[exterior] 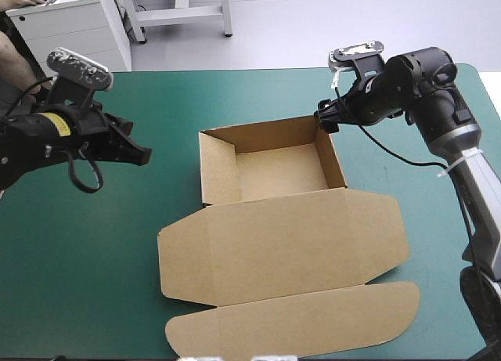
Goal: Fold the box
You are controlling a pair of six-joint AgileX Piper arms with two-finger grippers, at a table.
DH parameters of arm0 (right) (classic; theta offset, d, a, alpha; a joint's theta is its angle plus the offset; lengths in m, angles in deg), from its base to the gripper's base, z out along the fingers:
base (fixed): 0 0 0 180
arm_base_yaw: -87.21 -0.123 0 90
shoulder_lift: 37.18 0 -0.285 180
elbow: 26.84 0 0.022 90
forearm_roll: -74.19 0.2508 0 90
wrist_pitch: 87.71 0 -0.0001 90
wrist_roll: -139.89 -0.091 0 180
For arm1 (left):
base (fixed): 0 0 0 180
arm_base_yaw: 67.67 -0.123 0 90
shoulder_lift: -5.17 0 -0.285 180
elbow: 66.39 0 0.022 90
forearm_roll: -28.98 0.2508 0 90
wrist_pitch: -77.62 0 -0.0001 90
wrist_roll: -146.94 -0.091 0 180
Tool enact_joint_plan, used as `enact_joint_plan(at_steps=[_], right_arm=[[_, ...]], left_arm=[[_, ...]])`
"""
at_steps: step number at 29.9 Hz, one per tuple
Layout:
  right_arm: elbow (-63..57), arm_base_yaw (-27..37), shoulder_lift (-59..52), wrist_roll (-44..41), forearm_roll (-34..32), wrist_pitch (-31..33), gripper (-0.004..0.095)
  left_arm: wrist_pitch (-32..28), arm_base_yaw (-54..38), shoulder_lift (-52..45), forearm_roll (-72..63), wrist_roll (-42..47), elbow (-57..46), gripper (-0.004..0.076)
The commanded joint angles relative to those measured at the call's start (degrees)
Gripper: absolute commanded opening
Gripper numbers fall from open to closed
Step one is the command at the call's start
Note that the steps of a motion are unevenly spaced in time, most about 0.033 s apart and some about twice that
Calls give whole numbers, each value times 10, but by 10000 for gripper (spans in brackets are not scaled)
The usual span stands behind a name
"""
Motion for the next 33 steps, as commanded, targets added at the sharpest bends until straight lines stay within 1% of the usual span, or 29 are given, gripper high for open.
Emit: enact_joint_plan(at_steps=[1, 4, 8, 15, 18, 24, 28, 33], right_arm=[[15, 0, -28, 7, -2, 4, 877], [15, 0, -28, 8, -5, 1, 877], [15, 0, -28, 12, -5, 1, 877], [15, 0, -5, 12, 2, 4, 877], [15, 0, 19, 12, 17, 4, 877], [15, 0, 86, 18, 23, 4, 877], [15, 1, 139, 18, 21, 4, 877], [15, 1, 179, 21, 35, 4, 872]], left_arm=[[25, 1, -49, 1, -2, -31, -8], [25, 1, -85, 3, -2, -93, -8], [21, 1, -140, 6, -2, -201, -8], [-29, 1, -227, 4, -1, -389, -8], [-34, 1, -257, -2, 0, -443, -8], [-32, 1, -293, -1, 3, -506, -8], [-32, 1, -312, -1, 4, -514, -8], [-27, 1, -332, 0, 4, -514, -8]])
